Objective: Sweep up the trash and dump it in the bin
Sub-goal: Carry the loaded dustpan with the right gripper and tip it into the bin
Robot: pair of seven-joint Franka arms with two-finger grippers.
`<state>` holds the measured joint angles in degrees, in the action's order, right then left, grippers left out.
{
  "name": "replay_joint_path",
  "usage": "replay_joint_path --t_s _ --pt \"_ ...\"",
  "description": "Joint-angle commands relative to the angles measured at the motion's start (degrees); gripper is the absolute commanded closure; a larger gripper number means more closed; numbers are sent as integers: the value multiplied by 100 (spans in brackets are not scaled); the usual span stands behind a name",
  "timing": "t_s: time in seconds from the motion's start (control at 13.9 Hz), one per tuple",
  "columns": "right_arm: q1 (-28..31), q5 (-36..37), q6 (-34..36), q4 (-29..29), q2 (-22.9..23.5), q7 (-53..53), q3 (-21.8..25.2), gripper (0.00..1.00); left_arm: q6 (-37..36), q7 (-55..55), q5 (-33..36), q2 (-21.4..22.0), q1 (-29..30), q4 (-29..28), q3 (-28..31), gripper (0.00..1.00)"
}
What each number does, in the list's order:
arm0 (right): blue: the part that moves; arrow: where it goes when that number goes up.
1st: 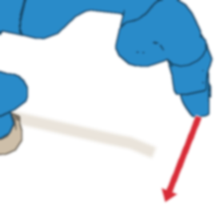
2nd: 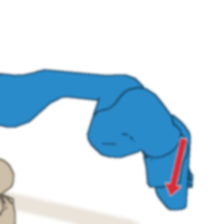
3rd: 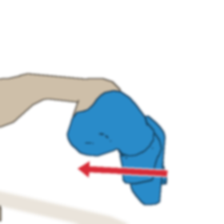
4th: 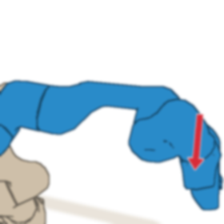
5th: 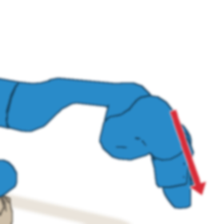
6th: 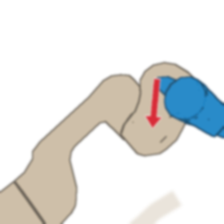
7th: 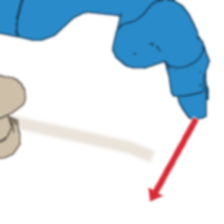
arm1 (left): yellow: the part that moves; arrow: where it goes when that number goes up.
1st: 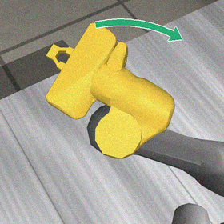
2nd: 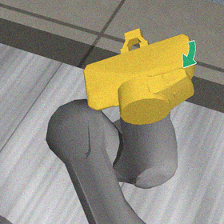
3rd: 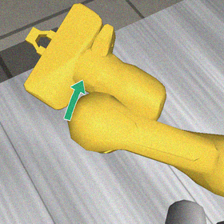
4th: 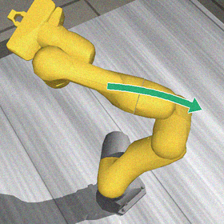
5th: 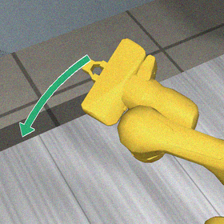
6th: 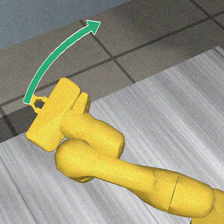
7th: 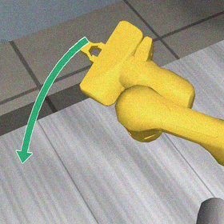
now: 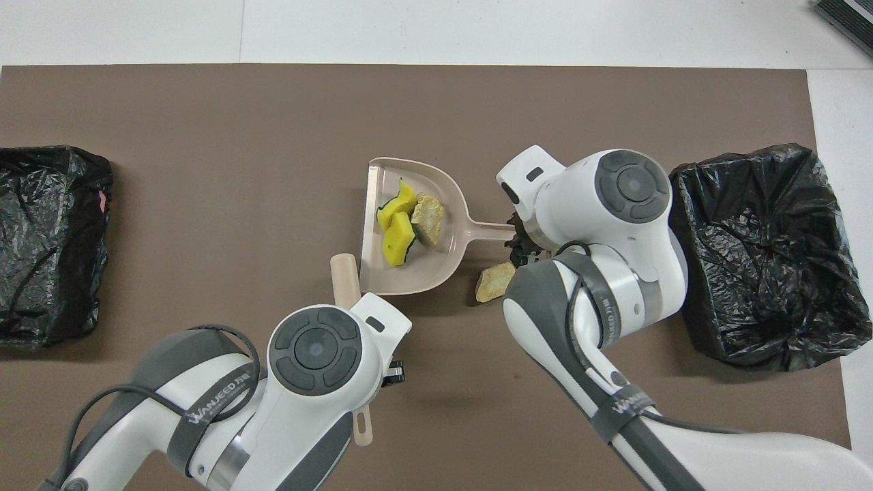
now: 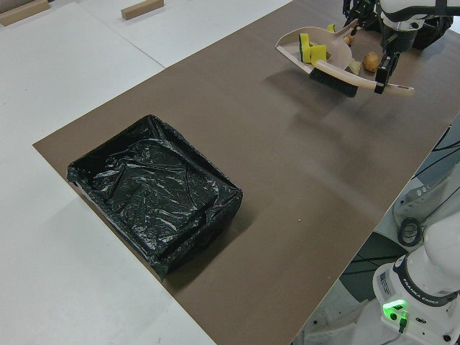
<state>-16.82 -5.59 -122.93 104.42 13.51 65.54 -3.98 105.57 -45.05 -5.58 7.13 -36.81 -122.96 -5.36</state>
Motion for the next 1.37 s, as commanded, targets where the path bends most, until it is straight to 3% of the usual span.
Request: replay_joint_path --t_s 0.0,0.36,0.87,1.01,1.3 --pt "519 -214 567 -133 -278 372 -51 100 183 -303 31 595 -336 -745 52 100" --pt "1495 -101 1375 -527 -463 783 -16 100 893 -504 -312 1115 -1055 -1862 52 100" --pt "3507 259 1553 -756 -463 2372 -15 100 1906 -953 -628 1115 -2128 -2690 52 100" --pt "3895 688 1623 -818 -568 2910 2 100 2151 -944 -716 1054 -2164 -2777 52 100" --pt "4028 2084 1536 -582 -893 3307 46 100 2469 -856 -725 844 -2077 -2892 78 100"
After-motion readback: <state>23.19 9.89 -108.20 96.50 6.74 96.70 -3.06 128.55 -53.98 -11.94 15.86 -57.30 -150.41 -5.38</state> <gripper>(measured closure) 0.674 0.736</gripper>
